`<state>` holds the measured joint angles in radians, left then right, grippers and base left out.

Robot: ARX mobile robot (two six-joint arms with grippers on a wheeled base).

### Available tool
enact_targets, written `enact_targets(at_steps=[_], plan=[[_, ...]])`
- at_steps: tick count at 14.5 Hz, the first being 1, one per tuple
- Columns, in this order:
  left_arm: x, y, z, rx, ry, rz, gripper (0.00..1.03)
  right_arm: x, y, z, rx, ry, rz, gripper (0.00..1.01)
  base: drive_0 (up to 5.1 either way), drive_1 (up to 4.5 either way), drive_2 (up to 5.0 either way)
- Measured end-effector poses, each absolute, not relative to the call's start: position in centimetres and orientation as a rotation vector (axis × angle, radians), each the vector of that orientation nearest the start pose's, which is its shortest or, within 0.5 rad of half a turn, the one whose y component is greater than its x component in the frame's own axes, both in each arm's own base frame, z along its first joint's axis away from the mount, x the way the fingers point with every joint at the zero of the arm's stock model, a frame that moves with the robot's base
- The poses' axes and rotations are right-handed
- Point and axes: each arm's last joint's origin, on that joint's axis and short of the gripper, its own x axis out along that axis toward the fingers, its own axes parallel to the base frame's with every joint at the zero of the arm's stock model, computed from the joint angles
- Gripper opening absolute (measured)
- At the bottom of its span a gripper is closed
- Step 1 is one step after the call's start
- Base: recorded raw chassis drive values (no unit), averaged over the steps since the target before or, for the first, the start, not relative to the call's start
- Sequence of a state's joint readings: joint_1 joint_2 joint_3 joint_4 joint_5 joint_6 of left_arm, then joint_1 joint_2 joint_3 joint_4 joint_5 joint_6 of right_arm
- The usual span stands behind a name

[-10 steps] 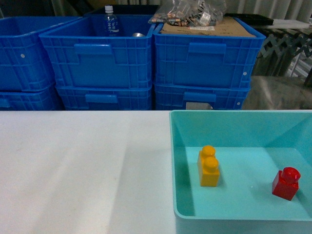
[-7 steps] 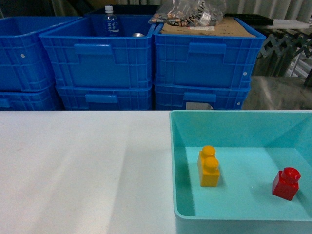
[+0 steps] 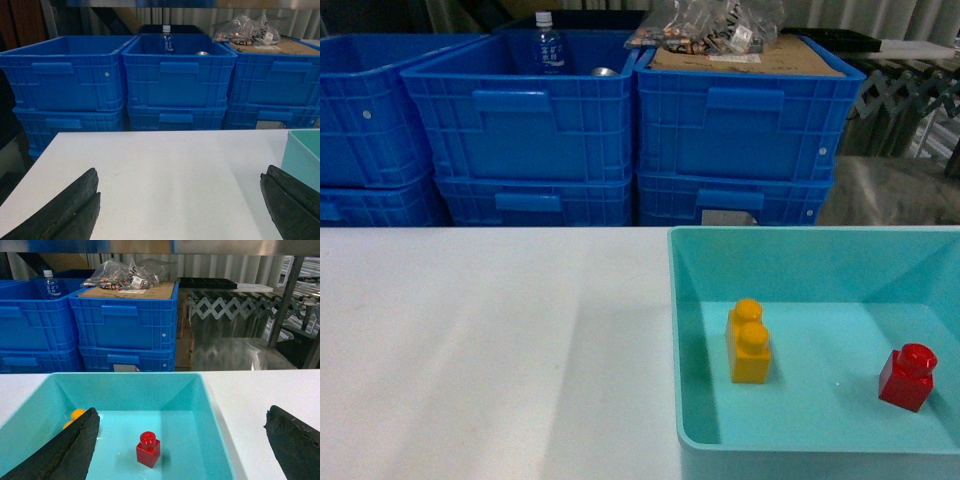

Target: Pick red block from blue box to shelf

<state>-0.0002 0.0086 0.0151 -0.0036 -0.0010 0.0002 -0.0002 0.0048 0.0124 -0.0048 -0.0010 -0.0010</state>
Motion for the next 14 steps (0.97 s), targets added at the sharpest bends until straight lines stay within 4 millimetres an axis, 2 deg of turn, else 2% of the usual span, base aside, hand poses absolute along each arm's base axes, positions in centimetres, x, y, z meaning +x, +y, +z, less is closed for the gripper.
enact_targets(at_steps=[14], plan=[[9.73,0.00,16.76,0.001,-0.003,0.000,0.98,9.72,0.00,16.69,-0.001,-0.003,0.001,0.98,0.0,0.00,0.0]])
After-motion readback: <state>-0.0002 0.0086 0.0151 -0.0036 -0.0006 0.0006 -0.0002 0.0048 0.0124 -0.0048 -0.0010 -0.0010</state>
